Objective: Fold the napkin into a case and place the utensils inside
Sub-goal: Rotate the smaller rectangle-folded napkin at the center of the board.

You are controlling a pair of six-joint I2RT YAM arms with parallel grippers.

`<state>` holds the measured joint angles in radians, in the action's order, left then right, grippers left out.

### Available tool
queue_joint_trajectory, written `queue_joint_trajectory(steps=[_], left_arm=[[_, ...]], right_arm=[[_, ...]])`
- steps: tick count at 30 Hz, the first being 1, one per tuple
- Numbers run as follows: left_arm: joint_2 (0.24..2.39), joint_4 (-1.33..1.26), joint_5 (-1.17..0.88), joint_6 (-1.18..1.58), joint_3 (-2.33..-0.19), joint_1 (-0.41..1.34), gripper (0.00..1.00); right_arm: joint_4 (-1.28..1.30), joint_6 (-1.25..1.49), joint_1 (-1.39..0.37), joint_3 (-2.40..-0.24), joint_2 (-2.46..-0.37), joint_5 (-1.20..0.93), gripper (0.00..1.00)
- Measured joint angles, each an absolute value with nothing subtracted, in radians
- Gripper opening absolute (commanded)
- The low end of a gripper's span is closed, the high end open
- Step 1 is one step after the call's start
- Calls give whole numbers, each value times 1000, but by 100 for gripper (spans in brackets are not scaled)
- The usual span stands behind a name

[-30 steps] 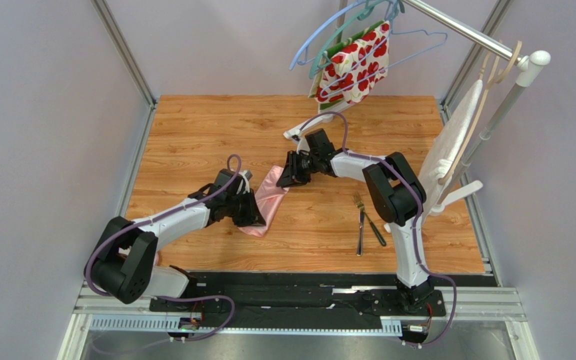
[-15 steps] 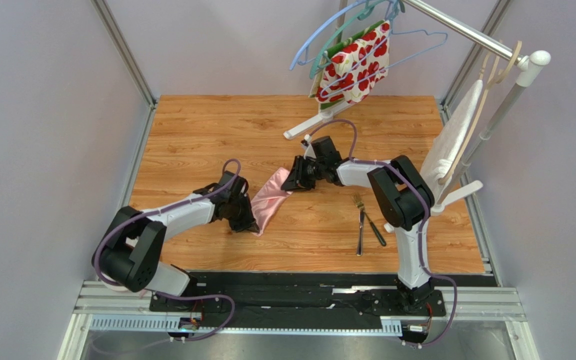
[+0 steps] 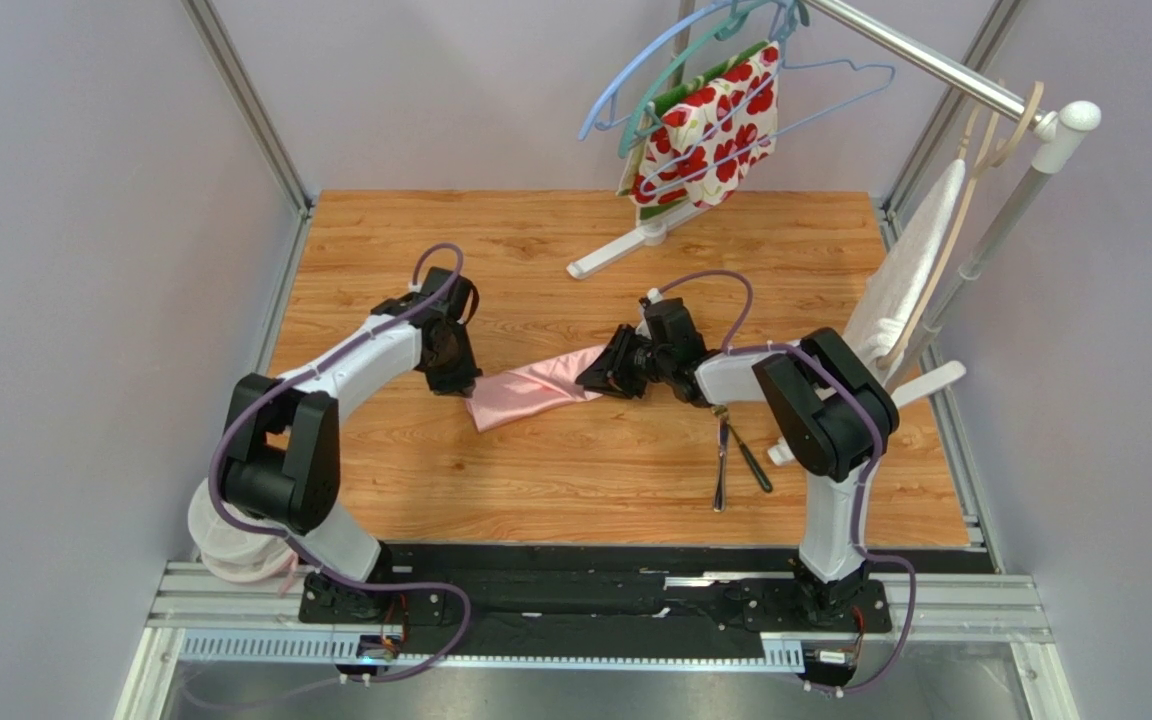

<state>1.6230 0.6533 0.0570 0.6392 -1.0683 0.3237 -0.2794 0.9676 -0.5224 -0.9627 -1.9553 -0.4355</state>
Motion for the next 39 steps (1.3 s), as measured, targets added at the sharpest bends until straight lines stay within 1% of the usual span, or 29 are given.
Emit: queue_joint_trajectory(steps=[2,4,7,9,12,15,16,18,19,21,22,25,28,32,35,39], left_arm=[[1586,668,73,636,-1059,323,20],[1520,665,58,637,-1026,324,20],[1401,616,-41,655,-964,324,15],[1369,572,-116,679,-947,324,13],[1403,511,-187,698,-949,325,12],[1480,497,-208,702,-949,325,11],[1509,498,-208,702,-950,325,11],[1570,503,-197,699,-953,324,10],[1602,510,-189,697,-959,321,10],[1682,535,-176,685,-986,312,9],[1718,545,-173,680,-1006,306,9],[1767,580,-155,666,-1078,292,10],[1812,615,-106,644,-1171,283,11],[1892,657,-56,611,-1301,268,11],[1910,663,-35,591,-1336,266,18],[1861,691,7,574,-1334,281,23]], right_arm=[[-302,997,-523,-950,-1949,-435,31],[-309,1012,-527,-945,-1940,-435,34],[-304,1014,-531,-949,-1911,-437,39],[-291,1001,-533,-955,-1897,-438,41],[-186,922,-533,-1019,-1861,-437,43],[-99,836,-532,-1107,-1855,-436,45],[-83,815,-530,-1119,-1849,-435,48],[-43,774,-521,-1124,-1830,-435,57],[-15,754,-514,-1122,-1818,-433,67],[45,717,-497,-1118,-1792,-413,72],[92,690,-488,-1117,-1773,-396,78],[240,603,-466,-1123,-1709,-314,81],[404,523,-450,-1125,-1635,-205,83],[561,466,-442,-1090,-1532,-80,84],[651,454,-439,-1021,-1437,-29,82],[739,457,-439,-940,-1344,30,75]])
